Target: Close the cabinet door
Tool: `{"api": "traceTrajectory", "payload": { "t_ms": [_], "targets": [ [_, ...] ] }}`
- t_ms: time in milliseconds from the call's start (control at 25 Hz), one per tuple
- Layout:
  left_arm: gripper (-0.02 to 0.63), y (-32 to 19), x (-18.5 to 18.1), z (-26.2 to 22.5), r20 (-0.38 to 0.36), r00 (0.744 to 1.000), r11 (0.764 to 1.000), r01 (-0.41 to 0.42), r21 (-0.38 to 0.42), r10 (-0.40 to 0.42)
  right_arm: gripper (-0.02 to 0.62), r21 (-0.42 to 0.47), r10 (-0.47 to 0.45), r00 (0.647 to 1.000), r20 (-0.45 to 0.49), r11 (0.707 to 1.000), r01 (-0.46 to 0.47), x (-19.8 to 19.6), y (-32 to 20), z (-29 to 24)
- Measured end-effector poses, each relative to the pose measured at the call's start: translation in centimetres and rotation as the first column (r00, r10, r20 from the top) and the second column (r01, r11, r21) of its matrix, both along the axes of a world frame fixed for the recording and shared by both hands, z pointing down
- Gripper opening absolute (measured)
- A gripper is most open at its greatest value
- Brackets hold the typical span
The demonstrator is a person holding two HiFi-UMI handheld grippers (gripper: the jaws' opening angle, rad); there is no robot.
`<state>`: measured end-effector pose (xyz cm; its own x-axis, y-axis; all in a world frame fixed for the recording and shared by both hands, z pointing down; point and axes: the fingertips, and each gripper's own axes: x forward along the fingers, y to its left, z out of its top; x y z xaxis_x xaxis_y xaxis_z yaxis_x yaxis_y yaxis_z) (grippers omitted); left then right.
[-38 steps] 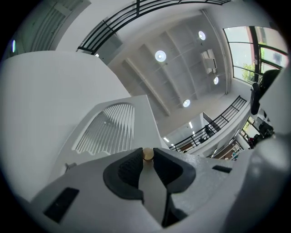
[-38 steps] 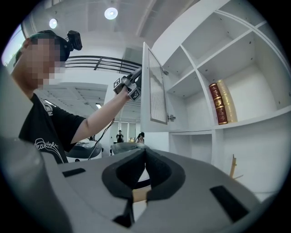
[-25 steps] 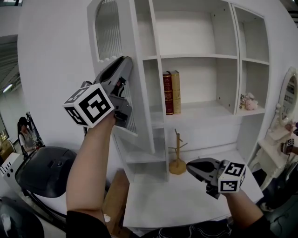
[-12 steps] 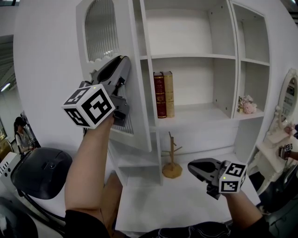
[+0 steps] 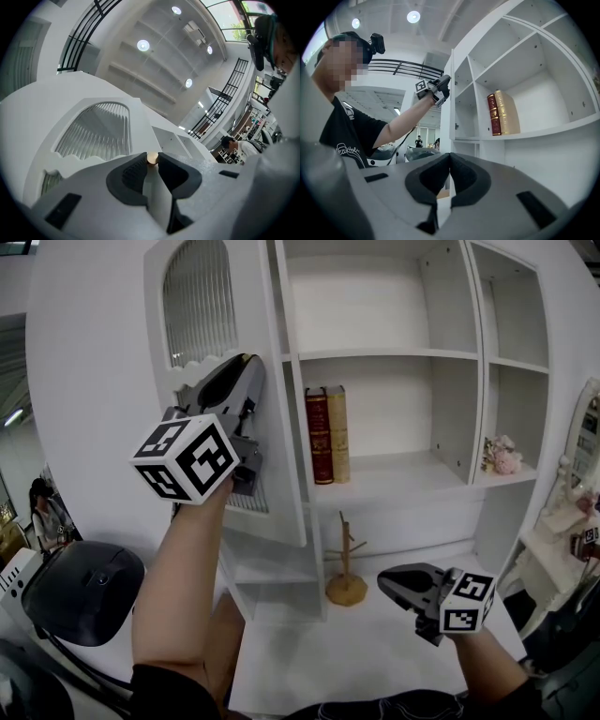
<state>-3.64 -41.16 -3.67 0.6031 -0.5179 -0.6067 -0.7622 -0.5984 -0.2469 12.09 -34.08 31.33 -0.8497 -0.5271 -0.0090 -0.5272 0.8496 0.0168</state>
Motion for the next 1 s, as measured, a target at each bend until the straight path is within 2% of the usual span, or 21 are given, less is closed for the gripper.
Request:
{"api": "traceTrajectory", "payload": {
  "t_ms": [360,1000],
  "targets": [
    [0.077,-2.0,1.1,0.1,0.011,0.997,0.996,0.075,0.047,-0.076,0.003,-0.018,0.012,1.0,0.007,1.0,-0.011,1.9,-2.1,0.8],
    [0.077,-5.6,2.8,0.0,0.036,0.979,0.978,0.199,0.069,-0.202,0.005,-0.033,-0.008,1.0,0.016,0.999,0.008,4.3,-4.9,1.3]
  ]
}}
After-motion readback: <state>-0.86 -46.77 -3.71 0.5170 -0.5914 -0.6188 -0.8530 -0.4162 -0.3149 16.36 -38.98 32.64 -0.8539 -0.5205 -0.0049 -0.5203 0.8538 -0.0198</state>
